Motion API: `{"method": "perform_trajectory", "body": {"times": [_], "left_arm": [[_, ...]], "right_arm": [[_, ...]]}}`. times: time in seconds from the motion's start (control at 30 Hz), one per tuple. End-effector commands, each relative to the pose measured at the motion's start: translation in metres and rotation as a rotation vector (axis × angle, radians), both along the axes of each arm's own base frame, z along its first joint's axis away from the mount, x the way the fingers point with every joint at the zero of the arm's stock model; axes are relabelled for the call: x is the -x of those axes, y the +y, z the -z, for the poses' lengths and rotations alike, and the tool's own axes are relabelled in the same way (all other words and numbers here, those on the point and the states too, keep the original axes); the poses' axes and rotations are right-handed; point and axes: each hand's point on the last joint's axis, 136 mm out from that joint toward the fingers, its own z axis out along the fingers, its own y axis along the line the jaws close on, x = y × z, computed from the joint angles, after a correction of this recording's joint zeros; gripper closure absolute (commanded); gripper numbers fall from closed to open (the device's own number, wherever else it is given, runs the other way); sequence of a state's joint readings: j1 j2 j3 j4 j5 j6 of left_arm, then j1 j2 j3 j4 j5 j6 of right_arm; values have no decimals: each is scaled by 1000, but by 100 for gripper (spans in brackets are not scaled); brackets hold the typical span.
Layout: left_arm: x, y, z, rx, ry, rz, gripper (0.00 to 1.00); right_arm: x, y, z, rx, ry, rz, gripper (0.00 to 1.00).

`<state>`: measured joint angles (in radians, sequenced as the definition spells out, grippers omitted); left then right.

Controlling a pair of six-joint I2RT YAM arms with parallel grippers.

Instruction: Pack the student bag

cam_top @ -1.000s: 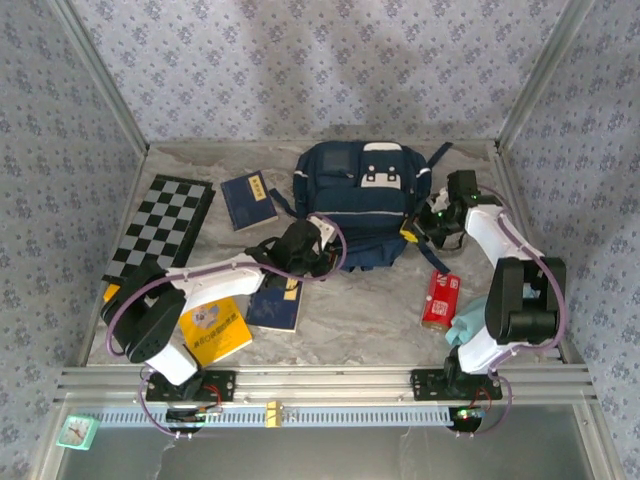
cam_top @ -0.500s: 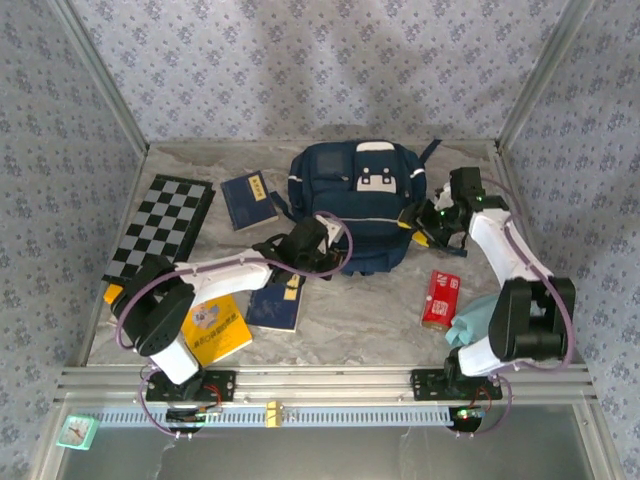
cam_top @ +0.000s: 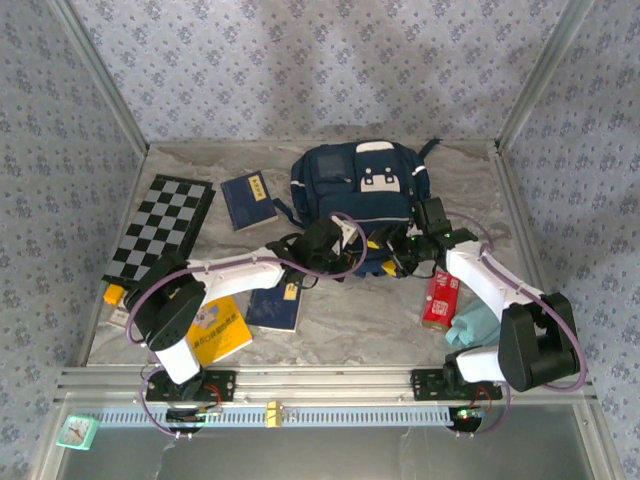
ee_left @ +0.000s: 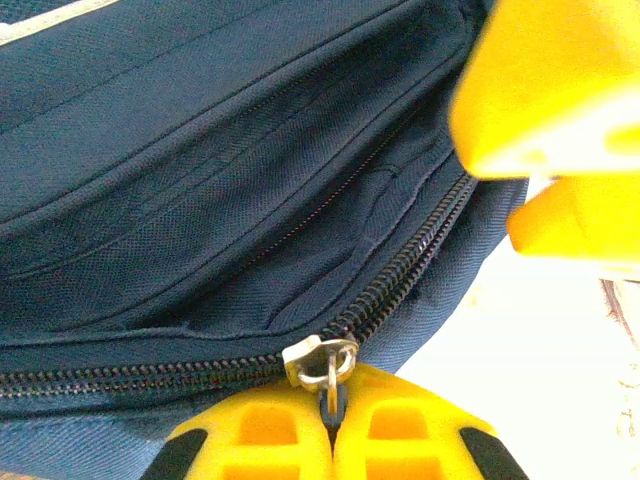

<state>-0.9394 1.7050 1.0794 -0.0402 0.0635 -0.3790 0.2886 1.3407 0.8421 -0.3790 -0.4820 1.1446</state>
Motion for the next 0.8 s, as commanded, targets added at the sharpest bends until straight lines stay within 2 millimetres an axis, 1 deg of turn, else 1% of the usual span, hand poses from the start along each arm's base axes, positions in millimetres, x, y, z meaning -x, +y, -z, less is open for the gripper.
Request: {"method": "perform_trajectory", "body": {"times": [0.0, 0.07, 0.1, 0.2, 0.3, 0.33, 0.43, 0.47, 0.53, 0.6, 0.63, 0.7, 0.77], "left_arm": [[-3, -24, -37, 92, -58, 37, 100], [-2, -26, -38, 94, -59, 43, 100], [-2, -28, -40, 96, -62, 45, 100], [-3, -32, -42, 98, -64, 52, 100], [-2, -36, -45, 95, -64, 65, 100], [-2, -37, -46, 92, -67, 70, 100], [0, -37, -48, 80, -70, 81, 100], [0, -35, -48, 76, -75, 82, 100], [0, -30, -47, 53, -89, 79, 100], [-4, -21, -46, 20, -108, 57, 100], [-6, -15, -44, 3, -115, 45, 100], [-12, -2, -41, -15, -123, 17, 100], [-22, 14, -35, -22, -107, -28, 100]], "right_arm": [[-20, -1, -14, -6, -49, 116, 31], [-20, 1, -7, 11, -34, 135, 31], [-21, 5, -3, 2, -25, 138, 33], [-22, 10, 12, -5, 16, 126, 40], [-25, 4, 22, 18, 23, 145, 49], [-27, 1, 24, 26, 25, 152, 53], [-30, -9, 28, 29, 37, 152, 74], [-30, -12, 29, 36, 40, 151, 80], [-29, -22, 28, 46, 46, 161, 90], [-30, -31, 26, 42, 45, 174, 98], [-30, -36, 25, 39, 45, 181, 100], [-32, -45, 19, 32, 32, 192, 100], [-32, -54, 13, 30, 25, 206, 100]]}}
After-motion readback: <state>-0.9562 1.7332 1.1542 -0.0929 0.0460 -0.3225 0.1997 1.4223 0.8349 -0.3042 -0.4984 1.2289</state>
